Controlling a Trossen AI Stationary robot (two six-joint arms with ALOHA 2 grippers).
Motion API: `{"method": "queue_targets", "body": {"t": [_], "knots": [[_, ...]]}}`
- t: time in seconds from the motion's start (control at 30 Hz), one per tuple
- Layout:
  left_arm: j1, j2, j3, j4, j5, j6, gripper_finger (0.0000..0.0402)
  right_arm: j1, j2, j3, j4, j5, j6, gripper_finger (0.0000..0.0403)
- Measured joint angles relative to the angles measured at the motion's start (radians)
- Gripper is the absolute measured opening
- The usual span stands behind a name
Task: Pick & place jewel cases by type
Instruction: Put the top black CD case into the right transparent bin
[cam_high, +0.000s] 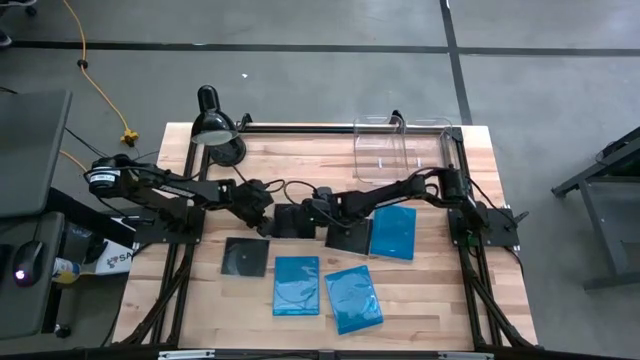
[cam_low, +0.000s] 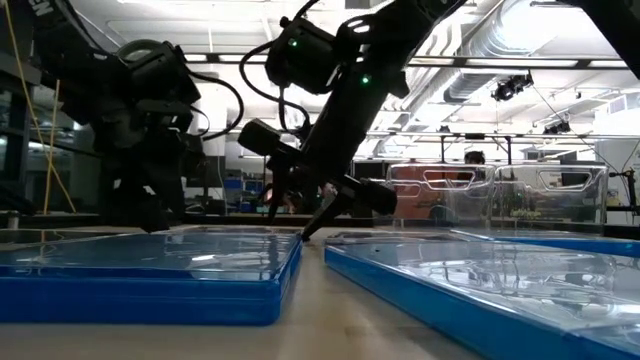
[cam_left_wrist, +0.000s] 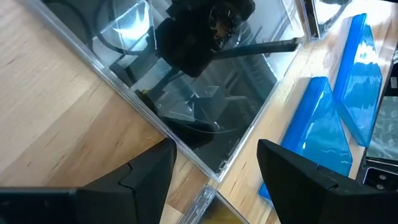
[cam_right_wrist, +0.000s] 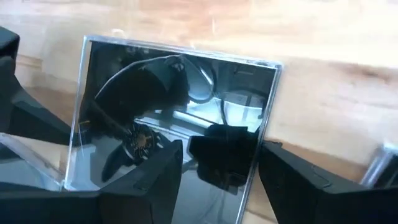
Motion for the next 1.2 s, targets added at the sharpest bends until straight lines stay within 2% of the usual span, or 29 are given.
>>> {"method": "queue_targets", "body": {"t": [0.4,0.57,0.9,1.2], "knots": [[0.0,0.002,-0.001,0.015,-0.02,0.033,0.0236,-0.028,-0.07,-0.002,0.056,-0.019,-0.105,0.02],[0.0,0.002,-0.001,0.018,-0.02,0.05,0.0236,-0.027,-0.073,-0.002,0.04,-0.079,-0.125,0.02],[0.0,0.002,-0.001,0.02,-0.02,0.064,0.0236,-0.013,-0.073,-0.002,-0.041,-0.279,-0.147,0.02],[0.0,0.002,-0.001,0.021,-0.02,0.079,0.0236,-0.011,-0.075,-0.002,-0.041,-0.273,-0.147,0.02]]}}
